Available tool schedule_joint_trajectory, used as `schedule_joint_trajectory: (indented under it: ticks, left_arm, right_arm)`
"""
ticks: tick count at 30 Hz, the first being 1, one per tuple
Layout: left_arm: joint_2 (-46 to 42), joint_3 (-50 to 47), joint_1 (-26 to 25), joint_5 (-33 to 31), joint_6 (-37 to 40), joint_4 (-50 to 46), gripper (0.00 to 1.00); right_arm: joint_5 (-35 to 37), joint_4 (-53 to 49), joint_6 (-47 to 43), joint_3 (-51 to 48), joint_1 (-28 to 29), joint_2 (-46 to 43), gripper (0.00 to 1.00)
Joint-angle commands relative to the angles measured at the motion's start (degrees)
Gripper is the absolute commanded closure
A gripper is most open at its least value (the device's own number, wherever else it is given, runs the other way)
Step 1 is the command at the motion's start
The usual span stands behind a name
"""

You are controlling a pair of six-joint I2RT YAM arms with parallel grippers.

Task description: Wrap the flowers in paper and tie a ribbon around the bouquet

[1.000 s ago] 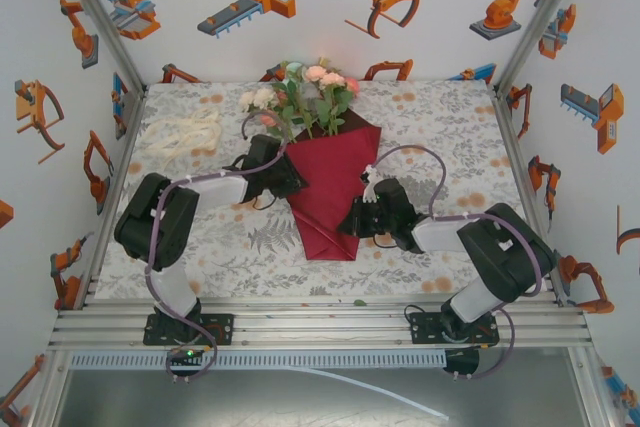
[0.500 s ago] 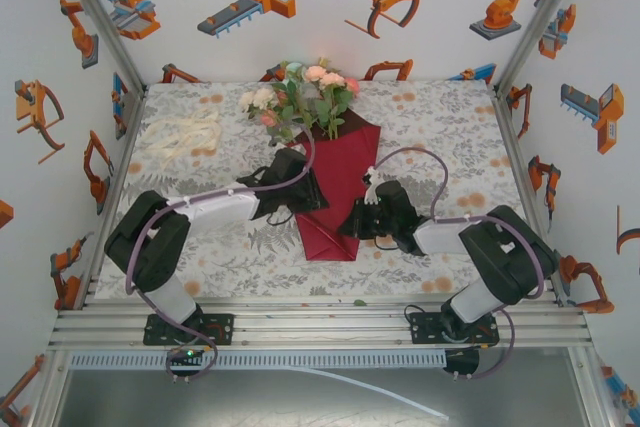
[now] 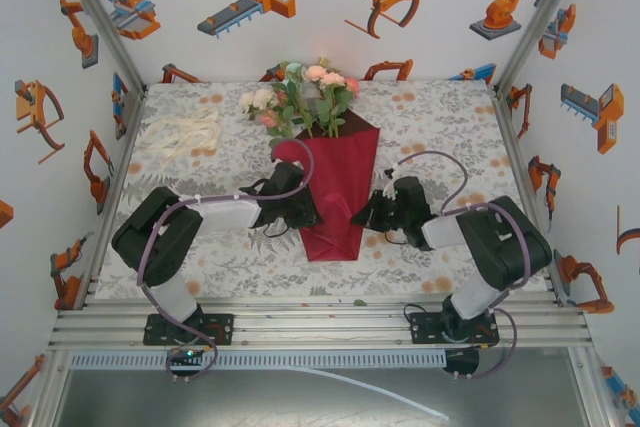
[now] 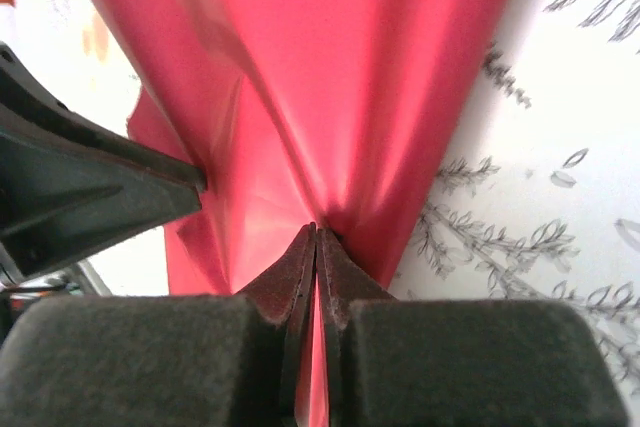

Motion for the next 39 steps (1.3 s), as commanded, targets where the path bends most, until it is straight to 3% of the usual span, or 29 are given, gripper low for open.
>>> schedule_joint_trajectory:
  ticks: [1,13,21,27,33,39]
  left_arm:
    - [0.88,-1.71,-0.20,-0.21,0.50,-1.59,0.70]
    - [0.85,-1.44,0.02,-0.31,1.09,-1.02,0.71]
    - [-1.18,0.04,0.24,-0.26,4.16,-0.51,0.66]
    - [-2.17,3.76,-1.78,4.81,8.55,0.58,0.59]
    - [0.06,4.51,-5.00,6.30,6.46,-0.38,0.58]
    - [4.97,1.84,-7.27,6.78,5.27,0.36,0.61]
  right_arm:
    - [0.29,4.42,2.10,1.79,-2.88,3.75,0.92]
    - [-4.62,4.82,3.36,11.72,-7.84,10.82,0.92]
    - [-2.83,6.03,2.86,2.11,-4.36,6.56,0.92]
    - [3.83,6.53,6.31,-2.18,1.17,2.72,0.92]
    - [7.71,7.25,9.16,-4.22,1.77,0.87,0.92]
    - [6.09,7.08,10.08,-2.81,1.84,-0.45,0.90]
